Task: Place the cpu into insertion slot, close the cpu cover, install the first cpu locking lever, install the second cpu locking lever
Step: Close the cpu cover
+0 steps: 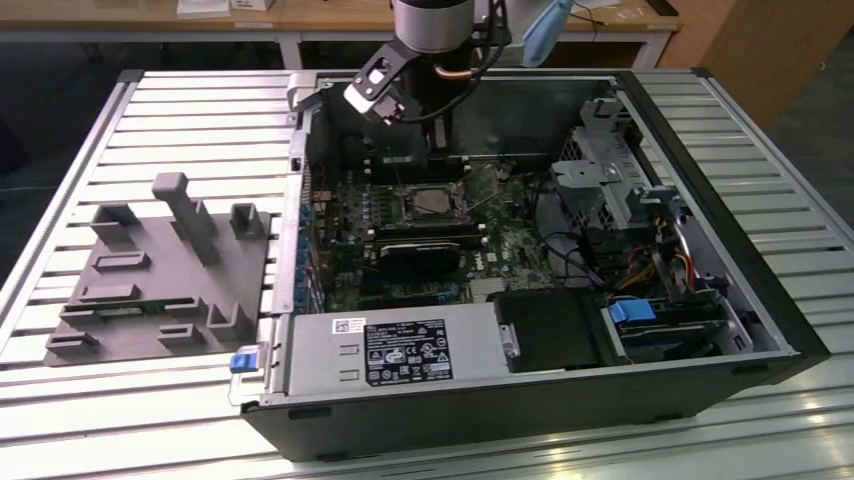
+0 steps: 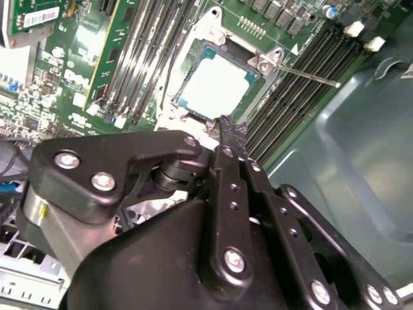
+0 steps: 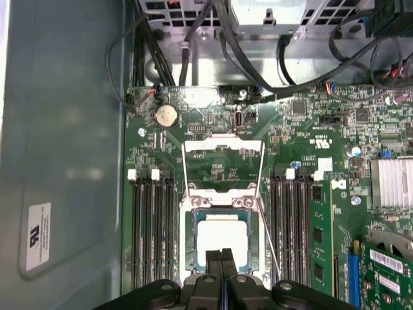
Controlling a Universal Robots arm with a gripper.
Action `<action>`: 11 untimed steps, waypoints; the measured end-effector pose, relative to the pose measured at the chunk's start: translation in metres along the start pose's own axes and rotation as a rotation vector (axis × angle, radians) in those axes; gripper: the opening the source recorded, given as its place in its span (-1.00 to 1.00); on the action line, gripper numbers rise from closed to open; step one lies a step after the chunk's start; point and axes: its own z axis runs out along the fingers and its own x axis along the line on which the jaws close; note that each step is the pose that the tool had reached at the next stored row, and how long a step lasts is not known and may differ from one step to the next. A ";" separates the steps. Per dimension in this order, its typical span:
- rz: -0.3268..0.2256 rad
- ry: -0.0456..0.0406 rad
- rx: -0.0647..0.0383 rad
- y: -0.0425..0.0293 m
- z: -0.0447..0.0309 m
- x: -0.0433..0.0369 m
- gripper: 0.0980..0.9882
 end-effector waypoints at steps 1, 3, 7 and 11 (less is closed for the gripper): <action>0.000 0.0000 0.000 0.0027 0.0002 0.0001 -0.99; 0.000 0.0000 0.001 0.0098 0.0009 0.0002 -0.99; 0.000 -0.0001 0.004 0.0254 0.0023 0.0007 -0.99; 0.000 -0.0002 0.007 0.0399 0.0036 0.0011 -0.99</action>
